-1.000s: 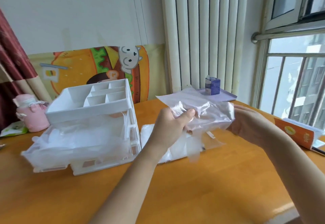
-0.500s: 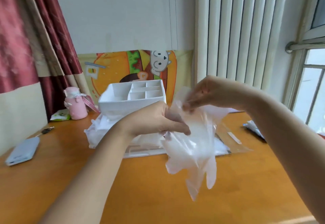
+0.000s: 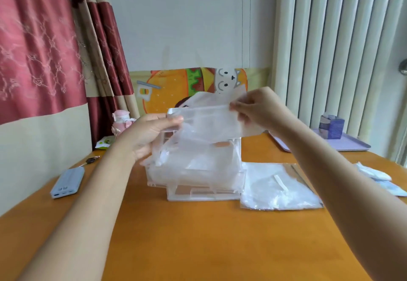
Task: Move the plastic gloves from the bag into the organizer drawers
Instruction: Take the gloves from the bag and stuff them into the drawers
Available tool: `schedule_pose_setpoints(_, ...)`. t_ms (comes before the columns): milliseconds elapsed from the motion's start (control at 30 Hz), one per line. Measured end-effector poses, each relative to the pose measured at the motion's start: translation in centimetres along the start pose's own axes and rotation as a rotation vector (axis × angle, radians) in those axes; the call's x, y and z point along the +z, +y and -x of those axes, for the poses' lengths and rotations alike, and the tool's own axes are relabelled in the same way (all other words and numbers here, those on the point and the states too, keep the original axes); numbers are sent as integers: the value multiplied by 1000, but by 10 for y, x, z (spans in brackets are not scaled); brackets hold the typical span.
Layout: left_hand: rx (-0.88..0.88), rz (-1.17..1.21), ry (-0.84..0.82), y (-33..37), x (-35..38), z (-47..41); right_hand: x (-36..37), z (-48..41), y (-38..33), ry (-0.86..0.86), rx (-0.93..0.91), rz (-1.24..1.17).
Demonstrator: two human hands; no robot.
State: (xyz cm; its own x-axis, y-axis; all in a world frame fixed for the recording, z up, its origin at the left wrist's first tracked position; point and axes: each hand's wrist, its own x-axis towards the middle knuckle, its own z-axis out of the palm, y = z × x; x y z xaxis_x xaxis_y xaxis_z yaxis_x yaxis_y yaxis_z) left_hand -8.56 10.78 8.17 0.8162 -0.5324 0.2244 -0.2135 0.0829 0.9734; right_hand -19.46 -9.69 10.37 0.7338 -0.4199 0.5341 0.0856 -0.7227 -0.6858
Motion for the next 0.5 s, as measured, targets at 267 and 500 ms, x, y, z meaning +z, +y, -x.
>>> schedule_pose_setpoints(267, -122, -777, -9, -6, -17, -38, 39, 3, 23, -46, 40, 314)
schedule_pose_setpoints(500, -42, -1080, -108, -35, -3, -46, 62, 5, 24, -86, -9, 685)
